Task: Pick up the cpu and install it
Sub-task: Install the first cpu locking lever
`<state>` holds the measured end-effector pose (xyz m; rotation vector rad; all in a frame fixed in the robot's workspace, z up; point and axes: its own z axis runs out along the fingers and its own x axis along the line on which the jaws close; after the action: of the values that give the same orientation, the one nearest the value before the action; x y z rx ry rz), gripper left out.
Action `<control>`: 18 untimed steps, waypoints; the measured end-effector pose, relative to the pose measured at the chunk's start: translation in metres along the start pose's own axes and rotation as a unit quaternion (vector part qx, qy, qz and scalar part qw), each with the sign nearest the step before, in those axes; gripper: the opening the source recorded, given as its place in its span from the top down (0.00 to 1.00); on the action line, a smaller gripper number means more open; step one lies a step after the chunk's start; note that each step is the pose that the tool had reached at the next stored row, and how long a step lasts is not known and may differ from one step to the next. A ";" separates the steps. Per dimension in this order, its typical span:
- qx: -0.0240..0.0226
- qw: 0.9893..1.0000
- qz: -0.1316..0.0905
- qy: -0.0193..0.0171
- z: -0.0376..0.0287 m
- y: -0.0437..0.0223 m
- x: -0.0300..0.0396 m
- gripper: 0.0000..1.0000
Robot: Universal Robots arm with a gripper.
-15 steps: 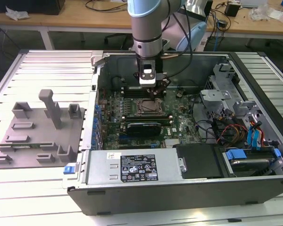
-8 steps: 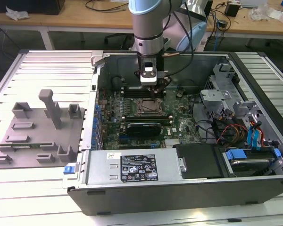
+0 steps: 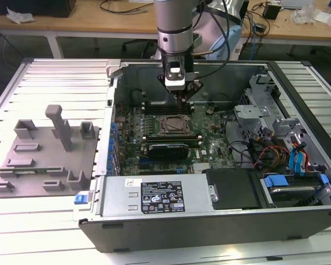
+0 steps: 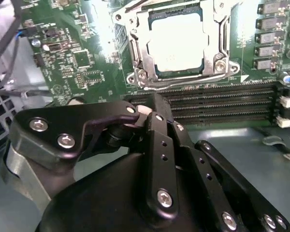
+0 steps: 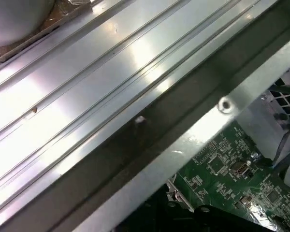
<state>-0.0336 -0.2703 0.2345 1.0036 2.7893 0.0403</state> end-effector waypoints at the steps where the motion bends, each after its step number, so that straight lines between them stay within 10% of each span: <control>1: 0.000 1.000 0.000 0.000 -0.0001 -0.0005 -0.0004 0.89; 10: -0.001 1.000 0.000 0.000 0.0008 -0.0198 -0.0163 0.89; 18: 0.005 1.000 -0.029 -0.004 0.0008 -0.0203 -0.0167 0.89</control>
<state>-0.0335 -0.2966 0.2346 0.9222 2.8112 0.0155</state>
